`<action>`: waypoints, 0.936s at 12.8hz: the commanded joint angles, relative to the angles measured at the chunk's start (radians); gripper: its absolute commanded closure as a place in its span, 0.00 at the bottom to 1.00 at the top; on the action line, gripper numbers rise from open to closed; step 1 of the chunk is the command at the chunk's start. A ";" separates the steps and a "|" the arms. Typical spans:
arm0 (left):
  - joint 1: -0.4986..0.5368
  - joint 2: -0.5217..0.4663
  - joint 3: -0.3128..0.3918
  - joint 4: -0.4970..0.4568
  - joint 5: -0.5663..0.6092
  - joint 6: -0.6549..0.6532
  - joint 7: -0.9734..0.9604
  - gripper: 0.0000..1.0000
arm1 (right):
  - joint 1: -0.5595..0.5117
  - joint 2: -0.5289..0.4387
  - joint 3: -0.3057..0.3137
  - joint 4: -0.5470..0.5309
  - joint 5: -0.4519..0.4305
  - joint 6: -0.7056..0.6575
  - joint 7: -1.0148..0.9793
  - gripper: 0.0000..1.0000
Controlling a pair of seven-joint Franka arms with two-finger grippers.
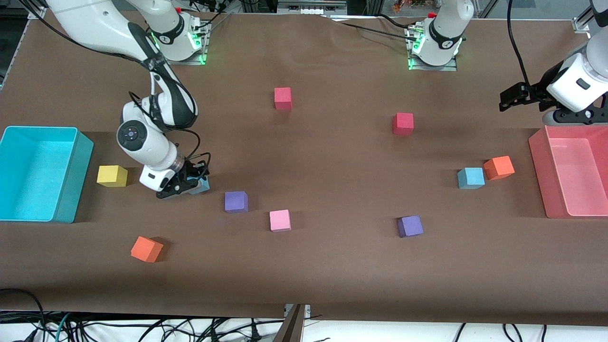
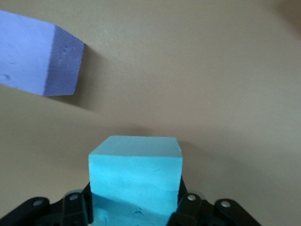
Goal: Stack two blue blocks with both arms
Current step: 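Lift the cyan cube with the right gripper toward the table center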
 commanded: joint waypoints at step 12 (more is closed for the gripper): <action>0.002 0.020 -0.006 0.036 -0.004 -0.015 -0.005 0.00 | 0.348 0.104 0.093 0.292 0.067 -0.206 0.708 0.80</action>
